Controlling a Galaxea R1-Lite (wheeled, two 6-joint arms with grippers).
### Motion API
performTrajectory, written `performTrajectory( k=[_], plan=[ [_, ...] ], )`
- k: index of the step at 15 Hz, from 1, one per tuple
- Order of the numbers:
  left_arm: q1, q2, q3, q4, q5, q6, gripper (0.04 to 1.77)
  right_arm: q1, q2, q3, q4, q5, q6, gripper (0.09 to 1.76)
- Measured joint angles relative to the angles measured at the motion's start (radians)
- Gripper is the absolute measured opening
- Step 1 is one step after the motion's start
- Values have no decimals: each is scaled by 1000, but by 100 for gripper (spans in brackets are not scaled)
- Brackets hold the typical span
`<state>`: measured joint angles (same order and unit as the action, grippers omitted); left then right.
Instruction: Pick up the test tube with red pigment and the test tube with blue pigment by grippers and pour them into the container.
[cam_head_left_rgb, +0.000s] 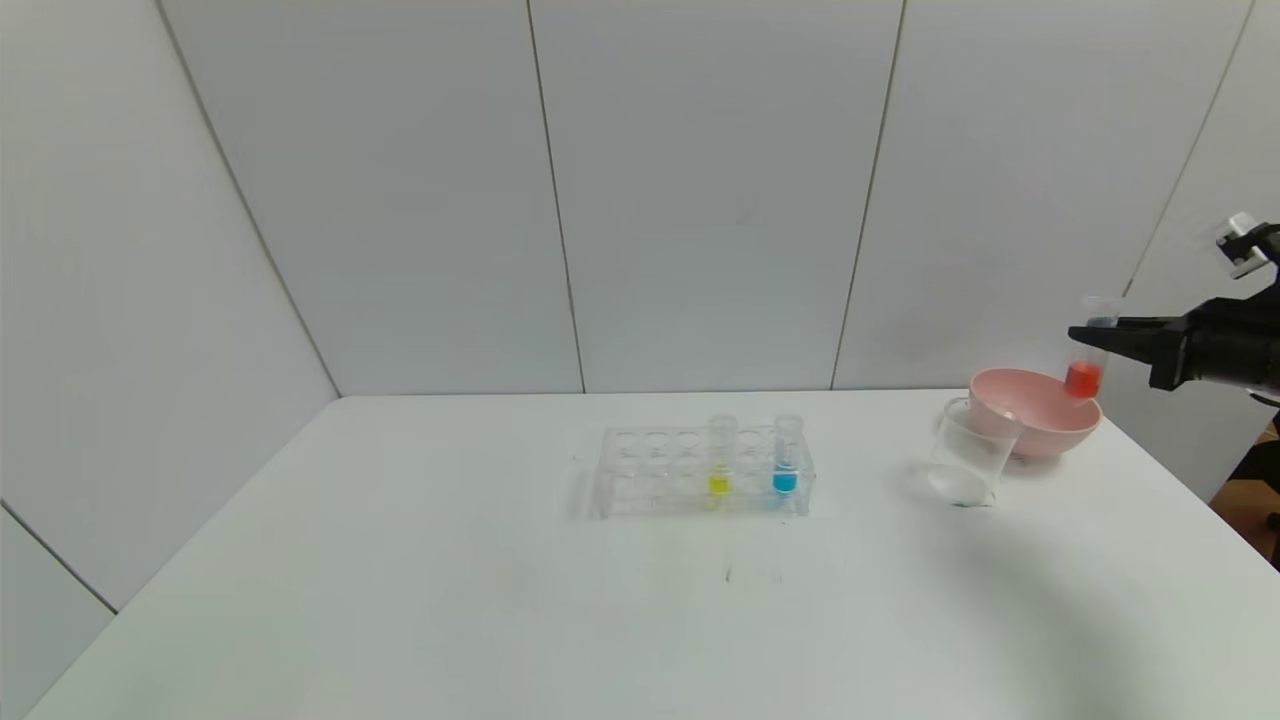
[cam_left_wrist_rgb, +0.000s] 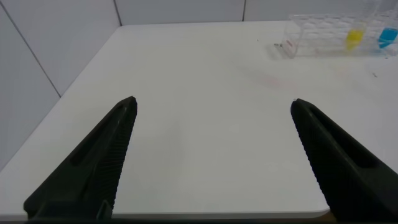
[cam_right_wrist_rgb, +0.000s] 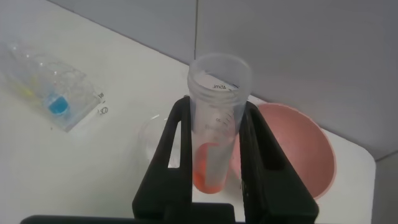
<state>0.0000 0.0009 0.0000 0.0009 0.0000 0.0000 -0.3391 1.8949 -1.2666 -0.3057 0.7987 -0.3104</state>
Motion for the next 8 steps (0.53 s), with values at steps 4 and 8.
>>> performTrajectory(
  k=[4,8],
  plan=[
    [0,0,0,0,0,0,176,15,79,-151,210,-45,-191,50],
    [0,0,0,0,0,0,176,46,113,-303,485,-95,-353,50]
  ],
)
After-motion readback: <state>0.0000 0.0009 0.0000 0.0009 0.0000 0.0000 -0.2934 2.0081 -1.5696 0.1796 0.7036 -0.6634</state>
